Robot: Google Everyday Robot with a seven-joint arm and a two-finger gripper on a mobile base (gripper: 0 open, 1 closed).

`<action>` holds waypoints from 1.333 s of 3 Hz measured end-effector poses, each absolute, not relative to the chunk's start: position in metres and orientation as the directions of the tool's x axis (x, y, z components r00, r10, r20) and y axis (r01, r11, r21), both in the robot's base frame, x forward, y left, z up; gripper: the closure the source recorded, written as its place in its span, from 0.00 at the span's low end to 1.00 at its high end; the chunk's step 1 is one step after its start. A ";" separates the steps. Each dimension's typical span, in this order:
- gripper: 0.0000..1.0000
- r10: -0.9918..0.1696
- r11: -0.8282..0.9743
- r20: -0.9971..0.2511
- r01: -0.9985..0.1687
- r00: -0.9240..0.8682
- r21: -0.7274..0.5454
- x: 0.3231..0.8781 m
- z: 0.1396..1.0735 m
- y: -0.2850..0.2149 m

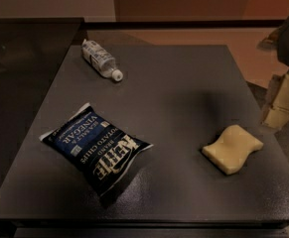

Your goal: Pick blue plastic bottle

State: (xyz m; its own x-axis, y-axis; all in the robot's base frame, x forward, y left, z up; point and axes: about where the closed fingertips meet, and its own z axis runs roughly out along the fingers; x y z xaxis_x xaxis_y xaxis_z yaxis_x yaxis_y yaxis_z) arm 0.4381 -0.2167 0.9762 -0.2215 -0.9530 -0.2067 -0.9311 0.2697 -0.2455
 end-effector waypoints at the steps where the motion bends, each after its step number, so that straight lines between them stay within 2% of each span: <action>1: 0.00 -0.953 0.270 -0.207 -0.931 -0.221 -0.246 0.438 0.976 -0.217; 4: 0.00 -0.924 0.310 -0.298 -0.926 -0.240 -0.215 0.502 0.950 -0.152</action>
Offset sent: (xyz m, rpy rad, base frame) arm 0.0256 0.0352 -0.0171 0.0551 0.0006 -0.0014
